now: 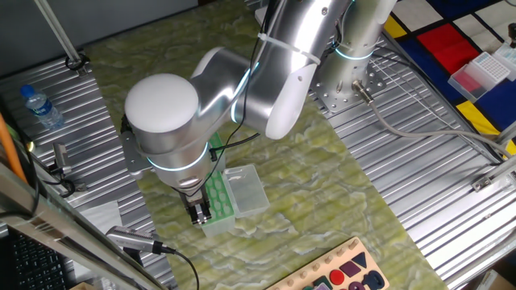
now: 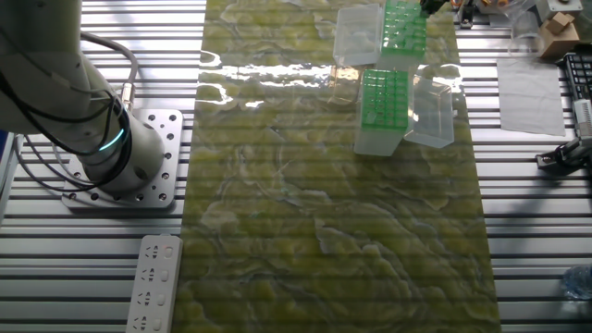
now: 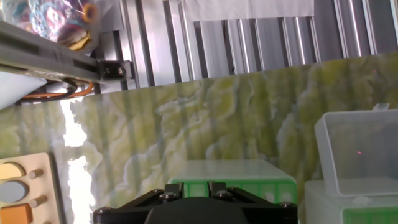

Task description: Transfer all large pipette tips from one holder to another

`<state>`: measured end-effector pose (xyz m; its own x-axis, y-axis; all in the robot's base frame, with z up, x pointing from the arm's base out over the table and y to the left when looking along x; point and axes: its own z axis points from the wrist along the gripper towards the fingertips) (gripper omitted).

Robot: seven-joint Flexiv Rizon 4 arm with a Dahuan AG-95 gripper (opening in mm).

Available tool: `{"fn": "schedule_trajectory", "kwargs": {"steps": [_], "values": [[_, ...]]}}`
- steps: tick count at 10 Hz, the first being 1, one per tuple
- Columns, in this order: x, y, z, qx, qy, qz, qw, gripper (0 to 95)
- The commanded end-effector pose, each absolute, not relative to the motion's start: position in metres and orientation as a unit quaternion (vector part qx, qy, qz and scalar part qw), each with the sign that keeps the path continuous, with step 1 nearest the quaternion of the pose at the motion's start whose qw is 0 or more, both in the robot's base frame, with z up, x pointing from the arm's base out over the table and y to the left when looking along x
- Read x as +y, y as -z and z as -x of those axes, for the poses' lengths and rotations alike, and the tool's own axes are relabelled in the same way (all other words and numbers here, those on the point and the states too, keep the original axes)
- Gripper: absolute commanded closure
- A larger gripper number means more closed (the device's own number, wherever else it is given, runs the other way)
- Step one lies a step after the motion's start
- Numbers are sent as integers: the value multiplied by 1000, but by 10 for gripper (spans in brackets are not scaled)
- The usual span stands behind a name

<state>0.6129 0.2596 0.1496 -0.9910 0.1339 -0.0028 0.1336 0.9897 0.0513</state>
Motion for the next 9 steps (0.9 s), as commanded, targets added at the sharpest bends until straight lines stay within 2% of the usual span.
{"fn": "schedule_trajectory", "kwargs": {"steps": [1,6,7,9], "values": [[259,-151,-612,998,-25,-66,-1,760],[256,-148,-607,998,-25,-62,0,760],[256,-148,-607,998,-24,-64,1,950],[257,-147,-607,998,-25,-65,1,950]]}}
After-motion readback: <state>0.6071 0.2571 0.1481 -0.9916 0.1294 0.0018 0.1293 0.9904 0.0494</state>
